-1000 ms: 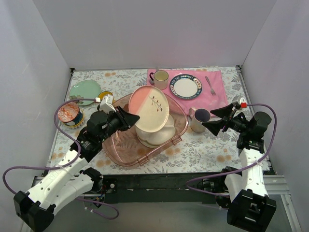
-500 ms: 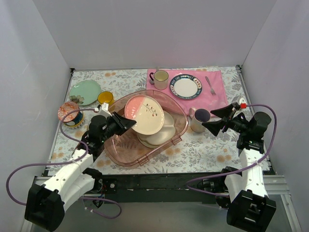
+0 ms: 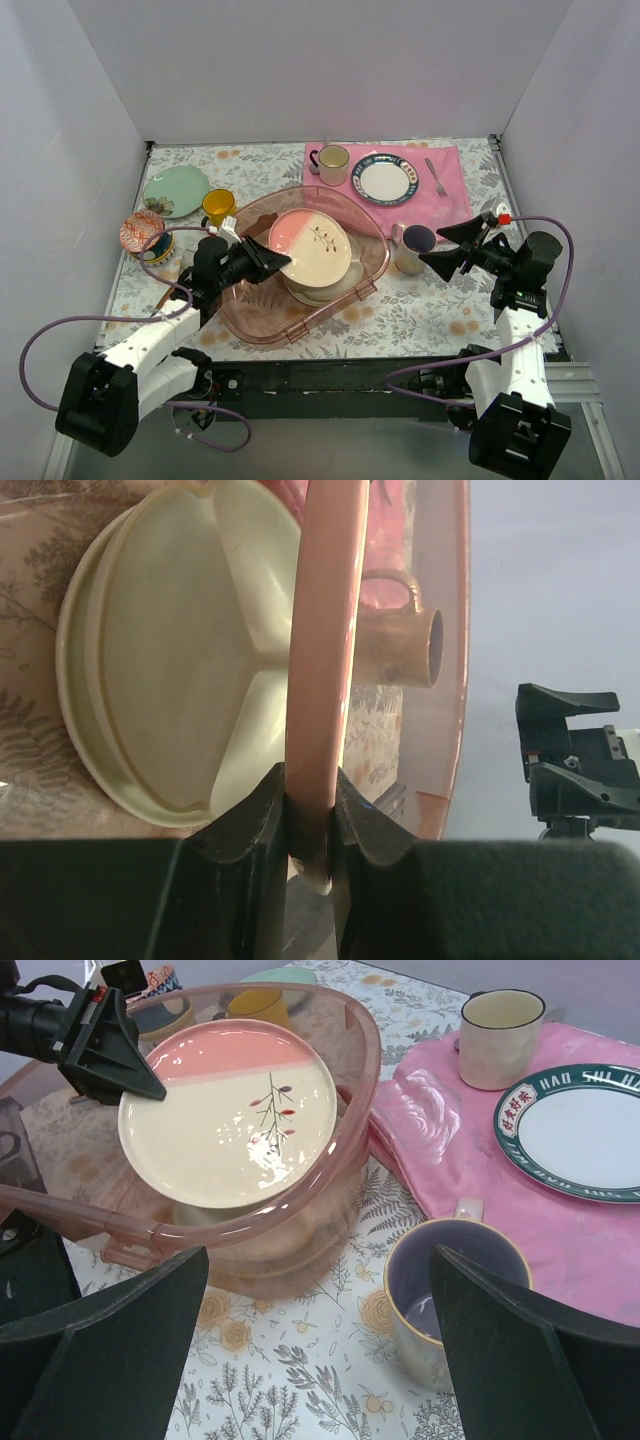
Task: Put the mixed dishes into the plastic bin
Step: Place the plate in the plastic bin.
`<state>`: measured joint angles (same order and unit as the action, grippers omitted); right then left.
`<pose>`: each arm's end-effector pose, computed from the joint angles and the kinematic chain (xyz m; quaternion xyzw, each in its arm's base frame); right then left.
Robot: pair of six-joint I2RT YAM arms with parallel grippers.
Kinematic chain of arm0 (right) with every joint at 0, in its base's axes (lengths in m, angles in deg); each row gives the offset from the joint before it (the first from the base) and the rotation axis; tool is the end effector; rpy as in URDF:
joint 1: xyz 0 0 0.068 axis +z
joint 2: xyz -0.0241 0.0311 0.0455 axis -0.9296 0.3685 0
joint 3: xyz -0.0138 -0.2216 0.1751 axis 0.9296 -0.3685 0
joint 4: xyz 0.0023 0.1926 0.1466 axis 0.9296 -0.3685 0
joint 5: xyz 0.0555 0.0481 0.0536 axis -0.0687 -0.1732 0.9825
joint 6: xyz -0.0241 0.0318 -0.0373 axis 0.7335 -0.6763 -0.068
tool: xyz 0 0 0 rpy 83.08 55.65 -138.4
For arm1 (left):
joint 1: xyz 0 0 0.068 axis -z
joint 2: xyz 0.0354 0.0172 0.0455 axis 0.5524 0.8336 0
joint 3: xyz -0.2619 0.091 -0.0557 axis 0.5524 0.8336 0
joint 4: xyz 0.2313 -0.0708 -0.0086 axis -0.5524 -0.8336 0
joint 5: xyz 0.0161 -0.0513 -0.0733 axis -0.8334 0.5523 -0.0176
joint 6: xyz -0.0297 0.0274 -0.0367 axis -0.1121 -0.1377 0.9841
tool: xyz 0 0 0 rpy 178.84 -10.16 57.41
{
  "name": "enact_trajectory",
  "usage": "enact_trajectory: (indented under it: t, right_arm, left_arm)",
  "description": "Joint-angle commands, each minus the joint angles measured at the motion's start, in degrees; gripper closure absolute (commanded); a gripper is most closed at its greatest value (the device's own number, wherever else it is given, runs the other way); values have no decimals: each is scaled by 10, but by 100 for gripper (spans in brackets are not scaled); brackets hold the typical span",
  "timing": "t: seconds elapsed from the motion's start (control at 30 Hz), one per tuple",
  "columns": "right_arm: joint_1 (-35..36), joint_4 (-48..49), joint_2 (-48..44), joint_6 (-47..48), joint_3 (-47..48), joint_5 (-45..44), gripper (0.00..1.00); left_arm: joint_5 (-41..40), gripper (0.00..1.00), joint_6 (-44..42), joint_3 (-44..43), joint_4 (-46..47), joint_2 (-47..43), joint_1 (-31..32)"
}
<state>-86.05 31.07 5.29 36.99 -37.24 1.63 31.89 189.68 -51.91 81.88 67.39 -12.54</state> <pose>0.1477 -0.0109 0.2927 -0.2695 0.6554 0.3550 0.6098 0.1690 -0.0794 0.2283 -0.4417 0.6952 -0.5520 0.1300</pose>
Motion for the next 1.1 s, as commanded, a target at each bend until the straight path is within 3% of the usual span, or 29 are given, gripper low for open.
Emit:
enact_trajectory:
  t: [0.0,0.63,1.07]
  right_arm:
    - [-4,4,-7,10,0,-3,1]
    - [-4,3,-8,12,0,-4,1]
    - [-5,3,-8,14,0,-5,1]
  left_arm:
    - [37,100,10,-33,81,5,-4]
    - [99,99,7,-51,115,98,-3]
    - [112,76,-4,-56,102,140,-4]
